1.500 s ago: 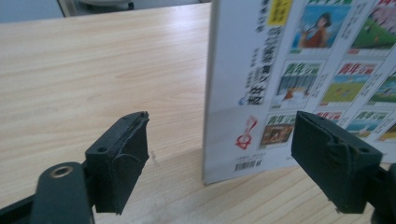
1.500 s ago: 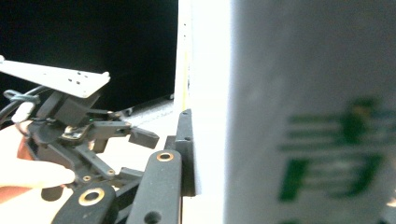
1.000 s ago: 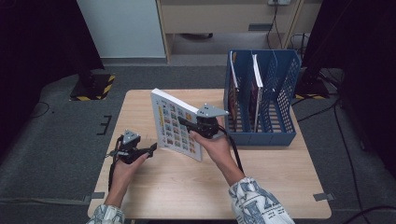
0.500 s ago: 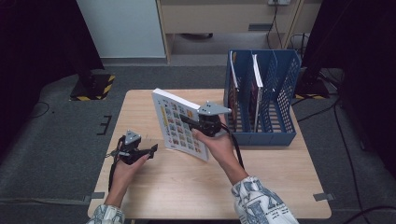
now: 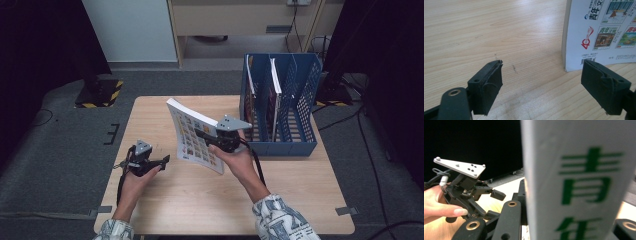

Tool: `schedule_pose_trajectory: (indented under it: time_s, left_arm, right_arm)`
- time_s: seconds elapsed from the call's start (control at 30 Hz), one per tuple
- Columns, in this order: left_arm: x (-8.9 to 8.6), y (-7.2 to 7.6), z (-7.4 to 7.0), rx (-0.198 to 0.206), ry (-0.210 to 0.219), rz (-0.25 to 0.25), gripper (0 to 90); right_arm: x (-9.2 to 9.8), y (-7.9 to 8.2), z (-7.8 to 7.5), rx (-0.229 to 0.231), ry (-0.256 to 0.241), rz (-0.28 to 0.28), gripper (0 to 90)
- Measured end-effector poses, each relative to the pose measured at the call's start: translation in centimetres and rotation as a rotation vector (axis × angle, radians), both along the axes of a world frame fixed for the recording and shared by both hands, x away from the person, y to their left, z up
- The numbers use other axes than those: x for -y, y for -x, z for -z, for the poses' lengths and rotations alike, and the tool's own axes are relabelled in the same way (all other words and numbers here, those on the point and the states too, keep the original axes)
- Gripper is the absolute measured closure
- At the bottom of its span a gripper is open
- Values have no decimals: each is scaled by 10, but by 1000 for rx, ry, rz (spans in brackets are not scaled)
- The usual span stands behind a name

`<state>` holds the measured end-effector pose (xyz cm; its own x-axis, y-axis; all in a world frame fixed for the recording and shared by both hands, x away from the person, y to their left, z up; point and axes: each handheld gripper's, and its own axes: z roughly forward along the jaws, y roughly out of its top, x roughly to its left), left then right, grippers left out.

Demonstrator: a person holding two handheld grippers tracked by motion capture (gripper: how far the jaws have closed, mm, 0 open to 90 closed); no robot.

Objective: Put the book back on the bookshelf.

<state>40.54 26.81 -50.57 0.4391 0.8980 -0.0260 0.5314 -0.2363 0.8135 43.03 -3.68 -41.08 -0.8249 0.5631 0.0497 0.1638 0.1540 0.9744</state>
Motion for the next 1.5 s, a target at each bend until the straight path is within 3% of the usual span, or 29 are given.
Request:
schedule_pose_trajectory:
  time_s: [0.4, 0.63, 0.83, 1.1, 1.5]
  left_arm:
    - [2, 1, -1, 3, -8, 13, 173]
    - [3, 1, -1, 4, -10, 18, 181]
    - [2, 1, -1, 6, -9, 18, 183]
    - [2, 1, -1, 11, -3, 19, 184]
    - [2, 1, -2, 8, -9, 22, 184]
  right_arm:
    - [1, 0, 5, -9, -48, -23, 683]
    - [-2, -3, 8, -1, -19, -2, 681]
    - [-4, -5, 5, 26, 21, 30, 738]
    - [6, -7, 2, -16, -37, 41, 741]
    - [16, 4, -6, 2, -41, 28, 741]
